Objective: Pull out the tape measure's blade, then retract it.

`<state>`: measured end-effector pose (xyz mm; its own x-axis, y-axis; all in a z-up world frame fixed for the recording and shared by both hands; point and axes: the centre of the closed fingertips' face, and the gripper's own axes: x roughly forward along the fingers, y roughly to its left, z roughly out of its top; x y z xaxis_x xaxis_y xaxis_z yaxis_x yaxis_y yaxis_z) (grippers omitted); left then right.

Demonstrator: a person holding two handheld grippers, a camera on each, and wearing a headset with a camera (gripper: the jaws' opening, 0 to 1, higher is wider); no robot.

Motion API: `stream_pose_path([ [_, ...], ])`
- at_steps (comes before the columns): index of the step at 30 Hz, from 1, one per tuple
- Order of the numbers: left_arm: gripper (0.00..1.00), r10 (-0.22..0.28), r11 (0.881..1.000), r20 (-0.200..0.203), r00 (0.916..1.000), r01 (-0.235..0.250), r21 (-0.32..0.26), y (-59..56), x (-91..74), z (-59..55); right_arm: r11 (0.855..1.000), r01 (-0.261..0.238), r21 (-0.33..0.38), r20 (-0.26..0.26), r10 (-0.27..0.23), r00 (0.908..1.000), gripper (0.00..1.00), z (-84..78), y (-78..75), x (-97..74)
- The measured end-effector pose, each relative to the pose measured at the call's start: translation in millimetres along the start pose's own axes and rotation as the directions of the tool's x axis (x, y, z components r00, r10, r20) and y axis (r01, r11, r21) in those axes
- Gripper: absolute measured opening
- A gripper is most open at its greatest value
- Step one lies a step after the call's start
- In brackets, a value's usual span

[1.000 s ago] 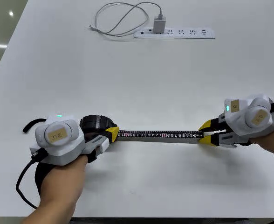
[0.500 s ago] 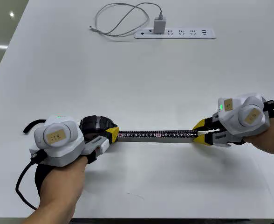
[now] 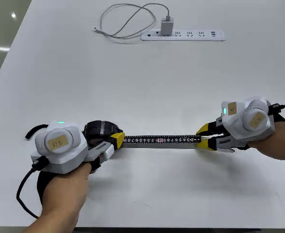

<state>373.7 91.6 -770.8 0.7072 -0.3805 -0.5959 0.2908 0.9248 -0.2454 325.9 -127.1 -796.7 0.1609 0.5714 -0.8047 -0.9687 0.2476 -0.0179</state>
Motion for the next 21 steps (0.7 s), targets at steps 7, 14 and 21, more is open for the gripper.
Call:
stream_pose_path([
  [7,0.56,-0.002,1.000,0.000,1.0000,0.002,-0.003,0.2,0.4,-0.5,1.000,-0.009,-0.005,0.006,0.009,0.9999,0.10,6.1,0.9,4.3],
  [14,0.56,-0.005,1.000,-0.001,1.0000,0.005,-0.008,0.7,0.6,-0.8,1.000,-0.014,-0.008,0.014,0.014,0.9998,0.10,11.1,-1.5,10.3],
  [21,0.56,-0.008,1.000,0.001,1.0000,0.008,-0.015,0.6,0.4,-0.6,1.000,-0.017,-0.011,0.021,0.018,0.9996,0.10,16.8,-2.8,15.2],
])
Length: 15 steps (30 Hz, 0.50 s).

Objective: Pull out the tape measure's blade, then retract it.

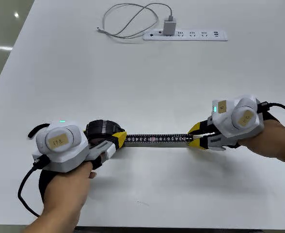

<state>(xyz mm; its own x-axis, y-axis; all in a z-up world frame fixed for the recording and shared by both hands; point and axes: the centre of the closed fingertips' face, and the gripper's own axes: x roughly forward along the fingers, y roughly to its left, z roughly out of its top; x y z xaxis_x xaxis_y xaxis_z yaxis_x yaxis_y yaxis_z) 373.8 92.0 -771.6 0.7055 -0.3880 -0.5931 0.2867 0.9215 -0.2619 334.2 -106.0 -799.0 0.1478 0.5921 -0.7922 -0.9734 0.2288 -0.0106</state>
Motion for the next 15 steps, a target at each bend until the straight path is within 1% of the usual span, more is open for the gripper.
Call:
stream_pose_path([
  [15,0.56,-0.008,1.000,0.001,1.0000,0.008,-0.013,0.8,0.1,-0.6,1.000,-0.020,-0.005,0.029,0.020,0.9994,0.10,18.1,-0.3,15.3],
])
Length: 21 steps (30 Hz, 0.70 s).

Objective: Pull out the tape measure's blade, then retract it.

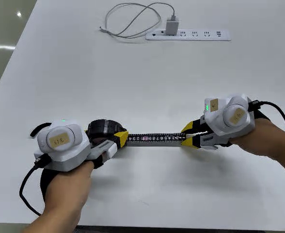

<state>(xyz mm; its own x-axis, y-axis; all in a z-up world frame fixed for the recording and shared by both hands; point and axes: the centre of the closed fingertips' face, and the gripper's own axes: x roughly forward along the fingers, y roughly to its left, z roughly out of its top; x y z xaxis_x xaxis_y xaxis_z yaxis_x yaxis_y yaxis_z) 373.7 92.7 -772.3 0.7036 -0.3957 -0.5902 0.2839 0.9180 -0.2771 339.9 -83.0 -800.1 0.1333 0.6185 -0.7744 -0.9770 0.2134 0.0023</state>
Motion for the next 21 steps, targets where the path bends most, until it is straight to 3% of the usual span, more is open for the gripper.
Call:
stream_pose_path([
  [21,0.56,-0.005,1.000,-0.001,1.0000,0.005,-0.001,-0.1,0.0,0.1,0.999,-0.029,-0.014,0.022,0.029,0.9993,0.10,22.2,4.6,21.5],
])
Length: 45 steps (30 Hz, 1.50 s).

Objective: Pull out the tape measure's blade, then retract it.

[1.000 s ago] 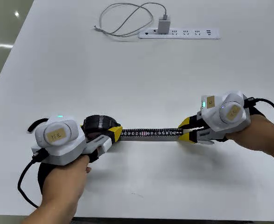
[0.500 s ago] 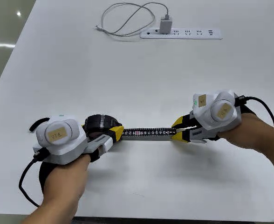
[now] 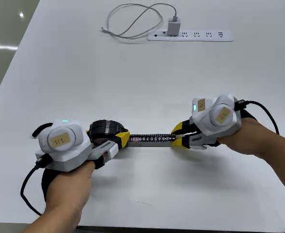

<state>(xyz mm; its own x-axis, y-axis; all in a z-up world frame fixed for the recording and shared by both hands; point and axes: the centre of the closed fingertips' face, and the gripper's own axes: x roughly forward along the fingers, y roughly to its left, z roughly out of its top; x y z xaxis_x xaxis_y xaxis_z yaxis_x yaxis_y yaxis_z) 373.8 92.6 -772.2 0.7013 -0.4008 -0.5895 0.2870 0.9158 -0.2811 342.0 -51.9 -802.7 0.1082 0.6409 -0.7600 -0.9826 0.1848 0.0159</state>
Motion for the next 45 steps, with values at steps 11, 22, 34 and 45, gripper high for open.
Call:
stream_pose_path([
  [11,0.56,-0.004,1.000,-0.001,1.0000,0.004,-0.001,1.2,-0.2,0.7,1.000,-0.011,-0.001,0.011,0.011,0.9999,0.10,12.5,0.5,11.4],
  [22,0.56,-0.008,1.000,-0.001,1.0000,0.008,-0.006,1.9,-0.3,0.4,1.000,-0.022,-0.001,0.037,0.022,0.9991,0.10,26.1,3.3,22.9],
  [34,0.56,-0.014,1.000,0.001,0.9999,0.014,-0.011,2.4,0.5,-0.1,1.000,-0.031,0.002,0.065,0.031,0.9974,0.10,40.6,6.6,35.9],
  [45,0.57,-0.014,1.000,0.000,0.9999,0.014,-0.013,2.1,1.4,-0.3,0.999,-0.037,-0.001,0.093,0.037,0.9950,0.10,54.7,6.6,47.4],
])
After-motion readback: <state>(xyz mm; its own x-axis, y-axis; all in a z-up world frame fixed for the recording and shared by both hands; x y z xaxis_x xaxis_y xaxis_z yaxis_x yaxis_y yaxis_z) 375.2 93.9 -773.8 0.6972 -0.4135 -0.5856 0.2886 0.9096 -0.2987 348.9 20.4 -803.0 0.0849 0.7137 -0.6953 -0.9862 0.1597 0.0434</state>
